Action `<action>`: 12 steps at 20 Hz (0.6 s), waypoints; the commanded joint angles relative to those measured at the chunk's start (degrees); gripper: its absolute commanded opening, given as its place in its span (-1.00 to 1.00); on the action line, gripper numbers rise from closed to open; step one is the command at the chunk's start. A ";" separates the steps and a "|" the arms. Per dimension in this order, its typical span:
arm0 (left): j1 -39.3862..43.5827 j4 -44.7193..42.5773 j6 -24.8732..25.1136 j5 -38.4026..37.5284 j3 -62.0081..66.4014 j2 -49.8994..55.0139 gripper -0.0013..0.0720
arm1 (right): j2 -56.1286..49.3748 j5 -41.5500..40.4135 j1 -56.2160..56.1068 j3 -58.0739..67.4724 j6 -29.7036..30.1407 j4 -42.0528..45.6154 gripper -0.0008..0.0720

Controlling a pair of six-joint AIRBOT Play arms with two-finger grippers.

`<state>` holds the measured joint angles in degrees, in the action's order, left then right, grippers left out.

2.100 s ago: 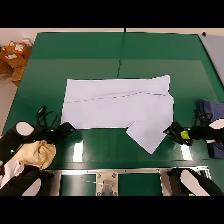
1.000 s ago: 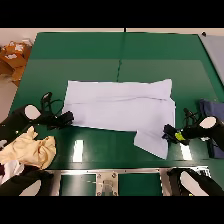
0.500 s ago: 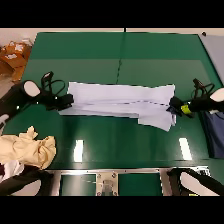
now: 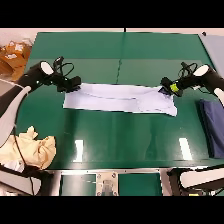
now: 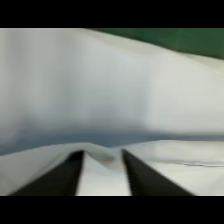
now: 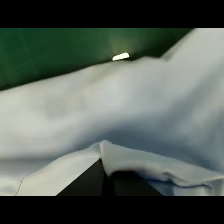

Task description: Fold the shirts.

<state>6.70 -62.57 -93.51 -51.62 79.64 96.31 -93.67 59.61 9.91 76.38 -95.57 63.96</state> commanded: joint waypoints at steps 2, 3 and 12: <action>-0.44 3.72 0.57 6.08 3.82 3.17 0.89 | -4.39 0.66 1.29 6.91 2.62 -0.26 -0.06; -1.27 3.65 0.57 4.33 6.19 3.17 0.89 | -4.39 3.34 2.89 9.33 4.63 -0.24 0.06; -8.92 4.52 0.57 -19.30 22.36 3.19 -0.03 | -9.77 24.98 21.05 14.45 24.52 -3.87 0.80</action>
<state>-1.04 -58.76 -92.95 -64.95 99.31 99.42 -100.71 78.98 26.79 90.19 -78.13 63.00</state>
